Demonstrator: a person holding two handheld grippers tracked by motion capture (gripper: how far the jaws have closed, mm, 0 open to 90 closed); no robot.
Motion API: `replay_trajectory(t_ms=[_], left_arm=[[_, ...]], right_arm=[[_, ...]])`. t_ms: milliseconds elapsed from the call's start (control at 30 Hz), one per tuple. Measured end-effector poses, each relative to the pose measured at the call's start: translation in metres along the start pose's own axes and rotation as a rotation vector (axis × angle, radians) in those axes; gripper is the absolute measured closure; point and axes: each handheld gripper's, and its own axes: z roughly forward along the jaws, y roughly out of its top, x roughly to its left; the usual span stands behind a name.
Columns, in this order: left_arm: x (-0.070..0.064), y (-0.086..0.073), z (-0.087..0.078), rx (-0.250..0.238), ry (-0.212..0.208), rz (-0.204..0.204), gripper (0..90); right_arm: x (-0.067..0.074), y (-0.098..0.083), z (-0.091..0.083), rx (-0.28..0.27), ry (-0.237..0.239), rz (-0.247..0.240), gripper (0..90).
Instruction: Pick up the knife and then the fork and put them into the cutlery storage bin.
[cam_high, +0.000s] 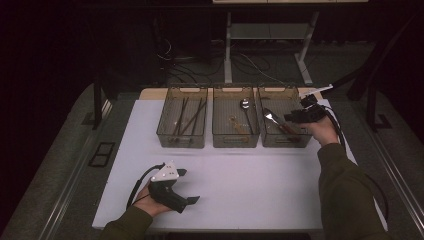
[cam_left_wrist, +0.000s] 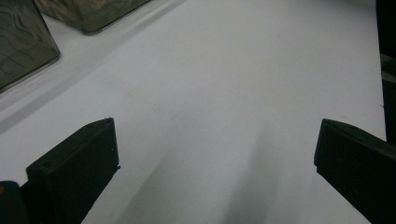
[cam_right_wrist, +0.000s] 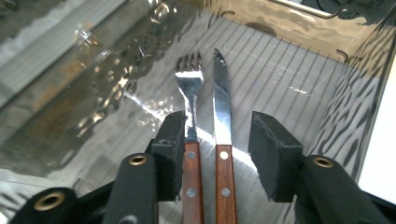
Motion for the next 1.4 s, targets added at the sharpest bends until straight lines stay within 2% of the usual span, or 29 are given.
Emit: replay_trajectory(t_ms=[267,367,467,567,833,1033,1400], left_arm=[[0.005,0.000,0.000,-0.003,0.000,-0.005,0.0],[0.007,0.001,0.001,0.000,0.001,-0.006,0.0],[0.009,0.001,0.001,0.001,0.004,-0.008,0.0],[0.010,0.001,0.001,0.002,0.007,-0.010,0.0],[0.009,0.001,0.001,0.000,0.013,-0.009,0.0],[0.009,0.001,0.001,0.001,0.014,-0.010,0.0],[0.009,0.001,0.000,0.004,0.025,-0.010,0.0]], right_arm=[[0.004,0.000,-0.013,-0.067,0.062,0.023,38.9],[0.006,-0.002,-0.018,-0.099,0.061,0.033,35.1],[0.006,-0.005,-0.022,-0.128,0.071,0.049,27.6],[0.008,-0.007,-0.023,-0.142,0.058,0.050,20.0],[0.013,-0.014,-0.033,-0.181,0.056,0.048,17.9],[0.021,-0.023,-0.040,-0.192,0.066,0.020,14.5],[0.043,-0.043,-0.058,-0.229,0.118,-0.029,14.5]])
